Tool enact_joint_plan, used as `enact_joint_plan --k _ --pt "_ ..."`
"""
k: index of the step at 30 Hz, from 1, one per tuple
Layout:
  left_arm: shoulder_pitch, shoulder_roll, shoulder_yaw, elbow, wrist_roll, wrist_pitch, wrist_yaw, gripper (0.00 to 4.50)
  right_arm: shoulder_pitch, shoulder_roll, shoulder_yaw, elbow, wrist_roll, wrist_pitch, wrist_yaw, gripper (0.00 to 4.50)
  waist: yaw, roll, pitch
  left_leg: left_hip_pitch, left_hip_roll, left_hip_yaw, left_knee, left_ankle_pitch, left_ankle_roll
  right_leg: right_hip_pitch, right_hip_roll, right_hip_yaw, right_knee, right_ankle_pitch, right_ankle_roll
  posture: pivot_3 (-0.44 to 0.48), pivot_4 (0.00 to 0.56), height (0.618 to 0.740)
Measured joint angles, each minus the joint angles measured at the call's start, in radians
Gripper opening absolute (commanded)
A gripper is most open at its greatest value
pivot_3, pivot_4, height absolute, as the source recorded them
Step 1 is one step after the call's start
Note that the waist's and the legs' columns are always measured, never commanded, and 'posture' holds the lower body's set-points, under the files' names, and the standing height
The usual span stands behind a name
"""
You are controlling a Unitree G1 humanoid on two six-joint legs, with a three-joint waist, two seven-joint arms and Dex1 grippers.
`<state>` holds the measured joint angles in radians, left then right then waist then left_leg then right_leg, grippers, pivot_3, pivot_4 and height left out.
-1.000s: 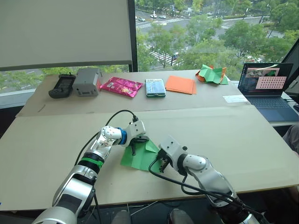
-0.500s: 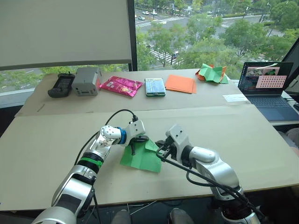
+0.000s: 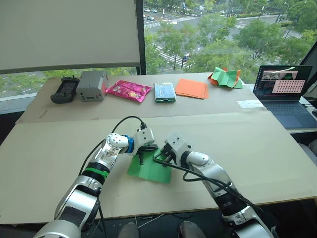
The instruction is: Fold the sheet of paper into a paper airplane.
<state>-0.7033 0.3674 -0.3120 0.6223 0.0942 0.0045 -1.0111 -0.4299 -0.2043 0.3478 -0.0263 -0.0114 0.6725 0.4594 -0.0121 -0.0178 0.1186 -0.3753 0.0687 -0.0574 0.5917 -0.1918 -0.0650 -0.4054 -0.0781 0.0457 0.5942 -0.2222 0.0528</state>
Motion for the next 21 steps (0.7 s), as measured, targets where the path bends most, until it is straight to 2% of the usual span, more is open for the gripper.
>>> enact_joint_plan --k 11,21 --pt "0.002 -0.001 0.000 0.002 0.000 0.002 0.005 0.00 -0.012 -0.008 0.036 0.000 -0.028 0.020 0.011 0.02 -0.001 0.001 0.000 0.002 0.000 0.000 0.000 0.000 -0.001 0.000 0.000 0.000 0.000 0.000 0.000 0.000 0.150 0.706" --pt "0.006 -0.001 -0.001 0.002 0.000 0.002 0.004 0.00 0.015 -0.059 0.115 -0.076 -0.115 0.038 0.017 0.02 -0.001 0.001 -0.003 0.003 0.000 0.000 0.000 -0.001 -0.002 0.001 0.000 0.000 0.000 0.000 0.000 0.000 0.150 0.706"
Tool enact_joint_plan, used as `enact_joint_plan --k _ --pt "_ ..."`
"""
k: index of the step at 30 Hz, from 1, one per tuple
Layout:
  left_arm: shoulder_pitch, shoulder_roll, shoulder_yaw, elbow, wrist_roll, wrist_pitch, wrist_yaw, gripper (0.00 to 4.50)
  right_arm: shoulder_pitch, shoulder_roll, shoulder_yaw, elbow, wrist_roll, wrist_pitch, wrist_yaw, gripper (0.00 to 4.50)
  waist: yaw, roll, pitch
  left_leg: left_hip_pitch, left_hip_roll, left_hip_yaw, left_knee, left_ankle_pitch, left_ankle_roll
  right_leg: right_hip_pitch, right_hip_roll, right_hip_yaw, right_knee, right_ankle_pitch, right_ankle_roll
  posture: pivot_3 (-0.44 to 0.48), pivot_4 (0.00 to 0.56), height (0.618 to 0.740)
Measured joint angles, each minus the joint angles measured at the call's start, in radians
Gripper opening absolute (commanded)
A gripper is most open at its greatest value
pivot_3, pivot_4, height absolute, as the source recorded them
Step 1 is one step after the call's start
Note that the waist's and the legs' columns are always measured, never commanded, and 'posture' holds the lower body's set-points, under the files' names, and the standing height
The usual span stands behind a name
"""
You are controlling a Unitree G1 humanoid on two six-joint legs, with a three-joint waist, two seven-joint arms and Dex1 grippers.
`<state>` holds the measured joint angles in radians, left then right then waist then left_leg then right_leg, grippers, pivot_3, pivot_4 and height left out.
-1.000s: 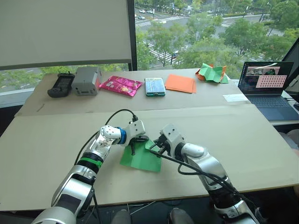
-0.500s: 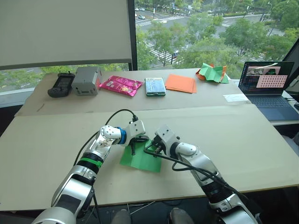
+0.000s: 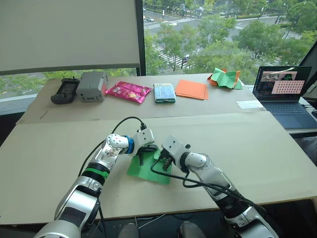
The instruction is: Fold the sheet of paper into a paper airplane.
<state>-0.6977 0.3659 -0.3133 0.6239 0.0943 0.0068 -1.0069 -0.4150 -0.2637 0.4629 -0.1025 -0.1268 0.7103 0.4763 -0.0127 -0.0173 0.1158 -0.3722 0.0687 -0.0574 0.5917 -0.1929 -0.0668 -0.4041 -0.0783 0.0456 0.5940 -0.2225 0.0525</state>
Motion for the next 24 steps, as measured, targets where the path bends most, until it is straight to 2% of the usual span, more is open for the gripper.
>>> enact_joint_plan --k 24 --pt "0.003 -0.002 -0.001 -0.001 0.000 0.002 -0.002 0.00 0.170 -0.067 0.003 -0.239 -0.019 0.098 0.005 0.02 0.001 -0.002 -0.002 0.001 0.000 0.000 0.000 -0.001 -0.001 0.000 -0.001 0.000 -0.001 -0.002 0.000 0.000 0.150 0.706"
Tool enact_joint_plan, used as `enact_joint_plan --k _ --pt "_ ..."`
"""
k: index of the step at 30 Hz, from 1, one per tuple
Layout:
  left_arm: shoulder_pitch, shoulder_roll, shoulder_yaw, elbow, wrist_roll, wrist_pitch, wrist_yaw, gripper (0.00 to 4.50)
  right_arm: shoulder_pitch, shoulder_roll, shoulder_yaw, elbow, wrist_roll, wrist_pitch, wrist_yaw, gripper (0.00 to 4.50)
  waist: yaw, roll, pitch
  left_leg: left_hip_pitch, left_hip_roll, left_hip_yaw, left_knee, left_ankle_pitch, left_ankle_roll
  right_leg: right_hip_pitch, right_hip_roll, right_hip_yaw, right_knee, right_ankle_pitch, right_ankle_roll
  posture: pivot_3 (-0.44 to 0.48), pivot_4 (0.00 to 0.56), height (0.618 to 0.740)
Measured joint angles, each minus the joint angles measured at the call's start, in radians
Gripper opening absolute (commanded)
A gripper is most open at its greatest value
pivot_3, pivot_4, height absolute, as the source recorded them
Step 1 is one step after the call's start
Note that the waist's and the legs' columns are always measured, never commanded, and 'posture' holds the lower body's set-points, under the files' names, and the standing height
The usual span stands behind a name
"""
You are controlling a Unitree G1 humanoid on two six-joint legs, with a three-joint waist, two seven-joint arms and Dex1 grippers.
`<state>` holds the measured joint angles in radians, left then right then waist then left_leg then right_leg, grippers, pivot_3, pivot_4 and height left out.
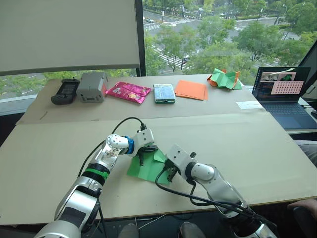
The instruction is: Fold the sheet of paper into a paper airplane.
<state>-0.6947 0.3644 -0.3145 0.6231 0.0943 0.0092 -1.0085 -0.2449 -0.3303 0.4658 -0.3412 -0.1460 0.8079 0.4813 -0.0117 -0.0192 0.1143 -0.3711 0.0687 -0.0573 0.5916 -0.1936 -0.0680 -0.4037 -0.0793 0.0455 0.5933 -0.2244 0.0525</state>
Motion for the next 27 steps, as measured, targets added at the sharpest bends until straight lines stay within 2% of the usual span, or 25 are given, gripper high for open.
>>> enact_joint_plan --k 11,16,21,22,27 --pt "-0.001 -0.001 0.000 0.005 0.000 -0.007 -0.003 0.00 0.024 -0.016 -0.025 -0.053 0.024 0.040 0.000 0.02 0.001 -0.002 0.000 0.000 0.000 0.000 0.000 0.000 0.000 0.000 -0.001 -0.001 -0.001 -0.001 0.000 0.000 0.150 0.706" --pt "0.000 0.002 0.011 -0.006 -0.004 -0.005 -0.003 0.00 0.022 0.019 -0.083 -0.060 0.074 0.036 -0.002 0.02 0.000 -0.001 0.005 -0.002 0.000 0.000 0.000 0.000 0.000 -0.002 -0.001 -0.001 -0.001 -0.001 0.000 0.000 0.150 0.706" --pt "0.071 0.046 0.066 -0.173 -0.058 0.104 -0.007 0.00 -0.033 0.094 -0.207 -0.136 0.178 0.004 -0.001 0.02 -0.011 0.001 0.017 -0.014 0.000 -0.001 -0.001 0.003 0.004 -0.010 0.001 0.000 0.001 0.000 0.001 0.000 0.150 0.706" --pt "0.082 0.053 0.072 -0.204 -0.063 0.123 -0.008 0.00 -0.049 0.094 -0.219 -0.149 0.188 0.000 -0.002 0.02 -0.011 0.001 0.017 -0.015 0.000 -0.002 -0.001 0.005 0.009 -0.011 0.002 0.000 0.002 0.000 0.001 0.000 0.150 0.706" --pt "0.154 0.122 0.165 -0.428 -0.144 0.279 0.006 0.00 -0.076 0.093 -0.220 -0.123 0.207 -0.008 -0.004 0.02 -0.010 0.000 0.017 -0.014 0.000 -0.002 -0.004 0.006 0.009 -0.013 0.002 0.000 0.003 0.000 0.000 0.000 0.150 0.706"
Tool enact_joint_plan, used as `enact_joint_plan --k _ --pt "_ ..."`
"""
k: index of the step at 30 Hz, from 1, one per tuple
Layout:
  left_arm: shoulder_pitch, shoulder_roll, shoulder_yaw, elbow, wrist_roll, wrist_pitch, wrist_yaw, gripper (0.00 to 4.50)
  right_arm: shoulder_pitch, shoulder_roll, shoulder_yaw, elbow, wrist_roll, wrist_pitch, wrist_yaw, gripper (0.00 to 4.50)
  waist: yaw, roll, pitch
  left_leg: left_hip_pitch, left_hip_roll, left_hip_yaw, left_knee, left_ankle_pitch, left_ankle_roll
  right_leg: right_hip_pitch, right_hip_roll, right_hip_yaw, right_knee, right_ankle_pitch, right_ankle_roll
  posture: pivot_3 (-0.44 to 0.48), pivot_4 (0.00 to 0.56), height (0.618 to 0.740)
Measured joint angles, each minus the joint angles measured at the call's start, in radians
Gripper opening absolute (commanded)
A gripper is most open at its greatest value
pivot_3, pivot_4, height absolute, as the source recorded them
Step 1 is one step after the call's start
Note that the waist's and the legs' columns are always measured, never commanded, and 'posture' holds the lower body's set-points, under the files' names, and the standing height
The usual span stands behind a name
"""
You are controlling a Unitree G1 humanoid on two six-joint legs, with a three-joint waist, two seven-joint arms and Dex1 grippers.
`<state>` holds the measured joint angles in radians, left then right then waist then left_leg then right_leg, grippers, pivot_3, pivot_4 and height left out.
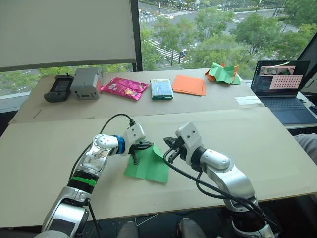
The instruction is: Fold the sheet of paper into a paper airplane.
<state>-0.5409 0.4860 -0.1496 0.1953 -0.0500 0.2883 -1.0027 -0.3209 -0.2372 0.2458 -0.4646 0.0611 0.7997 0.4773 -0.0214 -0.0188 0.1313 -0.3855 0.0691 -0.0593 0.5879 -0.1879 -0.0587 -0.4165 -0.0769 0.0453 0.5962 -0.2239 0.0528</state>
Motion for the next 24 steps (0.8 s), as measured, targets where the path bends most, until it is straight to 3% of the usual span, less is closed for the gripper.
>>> enact_joint_plan --k 6,13,16,24 --pt "0.115 0.043 0.137 -0.166 -0.121 0.173 0.052 0.00 -0.022 0.023 0.111 0.165 -0.021 -0.073 -0.001 0.02 -0.007 -0.001 0.000 0.001 0.000 0.000 0.001 0.000 0.000 -0.003 0.000 0.000 -0.002 0.000 0.000 0.000 0.150 0.706" --pt "0.197 0.074 0.222 -0.209 -0.197 0.256 0.106 0.00 -0.028 0.029 0.164 0.286 -0.057 -0.130 -0.002 0.02 -0.004 -0.002 0.002 0.000 0.000 0.000 0.001 -0.001 -0.001 -0.003 0.000 0.000 -0.002 0.000 0.000 0.000 0.150 0.706" --pt "0.210 0.059 0.235 -0.206 -0.234 0.281 0.121 0.80 -0.036 0.031 0.180 0.318 -0.062 -0.150 0.003 0.00 -0.002 -0.002 0.002 0.001 0.000 0.000 0.001 -0.001 -0.001 -0.003 0.000 0.000 -0.001 0.000 0.000 0.000 0.150 0.706" --pt "0.162 -0.018 0.204 -0.079 -0.281 0.284 0.138 3.51 -0.070 0.033 0.181 0.375 -0.086 -0.183 0.002 0.00 0.005 -0.002 0.001 0.001 0.000 0.000 0.002 0.000 0.000 -0.002 0.000 0.000 -0.001 0.000 0.000 0.000 0.150 0.706"
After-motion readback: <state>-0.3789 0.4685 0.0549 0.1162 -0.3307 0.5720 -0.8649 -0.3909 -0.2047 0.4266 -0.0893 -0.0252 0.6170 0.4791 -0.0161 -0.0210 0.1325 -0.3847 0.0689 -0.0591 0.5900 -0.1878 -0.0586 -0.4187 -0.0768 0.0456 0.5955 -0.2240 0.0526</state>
